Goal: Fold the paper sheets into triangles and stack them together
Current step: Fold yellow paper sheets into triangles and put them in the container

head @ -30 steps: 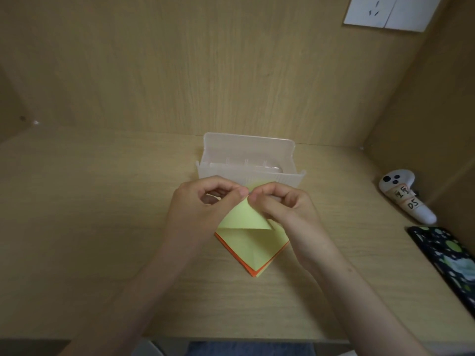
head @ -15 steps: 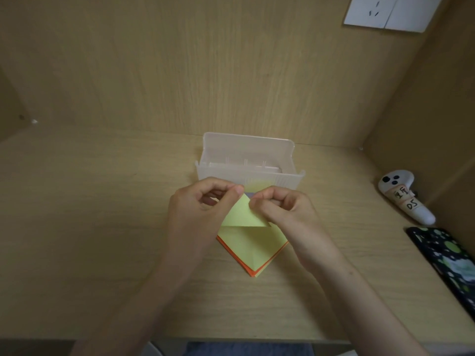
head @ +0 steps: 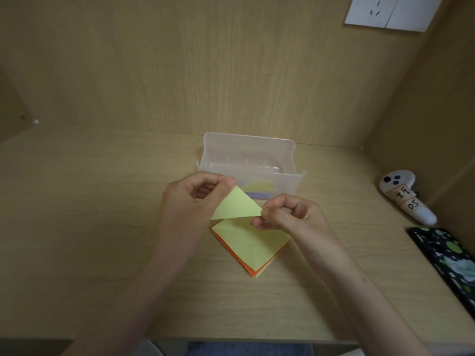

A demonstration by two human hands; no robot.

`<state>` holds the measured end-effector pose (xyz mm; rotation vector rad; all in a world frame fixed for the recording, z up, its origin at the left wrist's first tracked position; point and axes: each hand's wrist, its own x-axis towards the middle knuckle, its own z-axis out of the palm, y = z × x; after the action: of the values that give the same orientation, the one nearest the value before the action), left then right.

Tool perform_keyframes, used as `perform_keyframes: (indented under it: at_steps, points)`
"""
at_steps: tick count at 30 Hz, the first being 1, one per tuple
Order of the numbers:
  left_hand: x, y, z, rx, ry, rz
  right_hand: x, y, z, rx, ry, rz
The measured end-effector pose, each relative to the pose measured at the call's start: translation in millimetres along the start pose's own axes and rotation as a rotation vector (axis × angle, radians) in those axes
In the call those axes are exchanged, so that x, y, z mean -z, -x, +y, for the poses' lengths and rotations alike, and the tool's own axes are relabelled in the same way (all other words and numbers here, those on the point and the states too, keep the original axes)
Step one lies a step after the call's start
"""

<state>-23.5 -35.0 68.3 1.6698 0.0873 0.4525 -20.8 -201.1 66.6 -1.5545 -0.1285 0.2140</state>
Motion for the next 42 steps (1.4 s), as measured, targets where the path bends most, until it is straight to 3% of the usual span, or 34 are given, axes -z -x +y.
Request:
perform_keyframes:
  at_steps: [12, 16, 23, 31, 42]
  points:
    - [0, 0, -5, 0.001, -0.009, 0.025, 2, -2, 1, -0.006, 0.03, -0.015]
    - [12, -9, -1, 0.013, 0.07, 0.102, 8, -2, 8, -0.02, 0.052, 0.029]
    - [6, -4, -4, -0.019, -0.007, -0.023, 9, -6, 3, 0.03, -0.068, 0.072]
    - [-4, 4, -9, -0.041, -0.042, -0.142, -7, -10, 0, 0.082, 0.031, -0.007]
    - [9, 6, -15, 0.083, -0.067, -0.214, 4, -12, 8, 0.08, 0.141, 0.139]
